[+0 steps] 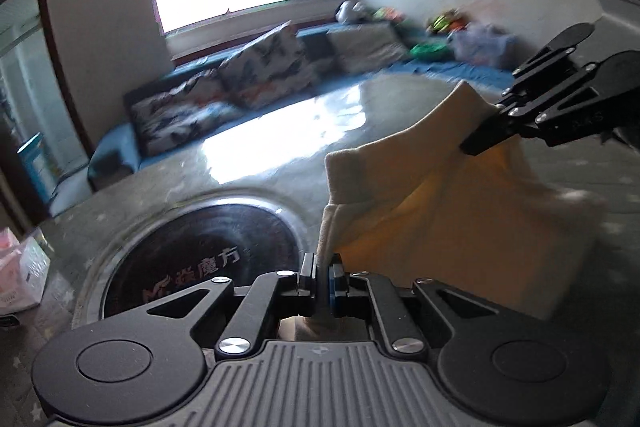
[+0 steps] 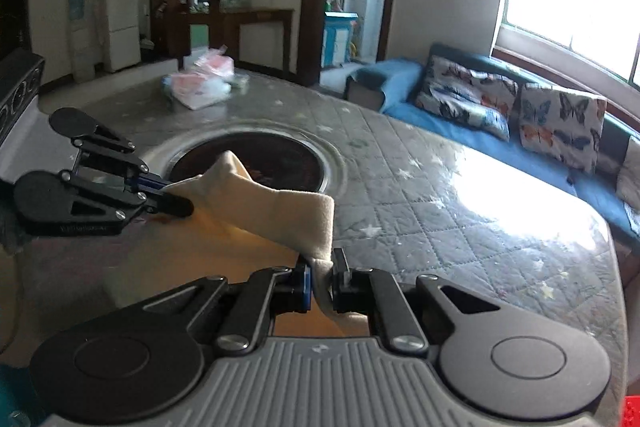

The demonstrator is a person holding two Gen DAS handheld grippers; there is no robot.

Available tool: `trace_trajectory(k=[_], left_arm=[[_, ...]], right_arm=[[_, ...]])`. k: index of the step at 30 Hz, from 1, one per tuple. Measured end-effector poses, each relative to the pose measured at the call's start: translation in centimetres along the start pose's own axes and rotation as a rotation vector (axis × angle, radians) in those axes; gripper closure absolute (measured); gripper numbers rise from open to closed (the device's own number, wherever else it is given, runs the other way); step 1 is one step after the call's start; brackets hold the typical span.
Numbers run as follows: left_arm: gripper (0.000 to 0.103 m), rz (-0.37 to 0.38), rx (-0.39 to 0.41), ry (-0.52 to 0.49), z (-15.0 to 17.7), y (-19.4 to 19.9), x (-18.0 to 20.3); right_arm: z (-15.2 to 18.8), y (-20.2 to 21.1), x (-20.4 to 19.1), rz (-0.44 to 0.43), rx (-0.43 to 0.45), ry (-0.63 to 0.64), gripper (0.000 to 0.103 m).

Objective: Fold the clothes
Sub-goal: 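Lift the hem with both grippers and fold it toward the collar, then lower the folded hem onto the body and open both grippers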

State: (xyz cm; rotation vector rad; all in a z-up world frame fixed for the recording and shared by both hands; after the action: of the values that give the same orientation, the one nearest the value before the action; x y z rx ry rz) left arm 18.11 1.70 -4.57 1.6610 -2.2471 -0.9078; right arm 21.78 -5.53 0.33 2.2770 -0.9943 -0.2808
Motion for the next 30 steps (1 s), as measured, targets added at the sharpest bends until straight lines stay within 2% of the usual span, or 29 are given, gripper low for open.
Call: trace_trajectory(k=[4, 5, 7, 8, 10, 14, 19, 21, 25, 30], left_arm=[[0.092, -0.035, -0.078, 0.033, 1.1, -3.7, -0.8], [0.091, -0.047, -0.091, 0.038, 1.4, -4.1, -1.0], [0.086, -0.052, -0.099, 0.057, 1.7, -4.4, -1.4], [0.081, -0.061, -0.101, 0.063, 1.7, -4.5, -1.6], [0.079, -0.083, -0.103, 0.071, 1.6, -4.5, -2.2], [0.079, -0.103, -0.101, 0.111, 1.3, -4.1, -3.0], [0.079, -0.082, -0.048, 0.168, -0.6, -2.7, -2.5], [0.079, -0.047, -0.034, 0.181, -1.1, -2.3, -1.7], [0.079, 0.021, -0.043, 0.18, -1.4, -2.6, -0.1], [0.079, 0.026, -0.08, 0.169, -1.0, -4.0, 0.7]], right_arm=[[1.6, -4.9, 1.5, 0.029, -0.068, -0.089, 0.093], [2.2, -5.7, 1.8, 0.037, -0.082, -0.114, 0.087], [3.0, -6.7, 2.6, 0.06, -0.092, -0.157, 0.084], [3.3, -6.8, 3.2, 0.072, -0.091, -0.178, 0.08], [3.5, -6.5, 4.4, 0.1, -0.077, -0.226, 0.074], [3.4, -4.7, 5.8, 0.136, -0.036, -0.258, 0.074], [3.9, -3.1, 4.4, 0.067, -0.022, -0.273, 0.072], [4.4, -3.1, 3.9, 0.043, -0.025, -0.283, 0.063], [5.8, -3.8, 4.6, 0.06, -0.044, -0.326, 0.061], [6.8, -3.5, 6.4, 0.089, -0.053, -0.393, 0.063]])
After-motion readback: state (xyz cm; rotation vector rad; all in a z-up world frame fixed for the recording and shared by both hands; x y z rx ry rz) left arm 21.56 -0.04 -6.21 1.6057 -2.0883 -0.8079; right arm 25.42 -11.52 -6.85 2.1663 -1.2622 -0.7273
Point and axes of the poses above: each gripper's, at about its wrist camera, not at the fingertips, and y roughly against the way its jaws point, x to its right, z to its underside, the point moved 10 cm from there along -y, roughly the way its jaws point, and after that the axes turned 1 degree about -y, right-handed, at the moved point
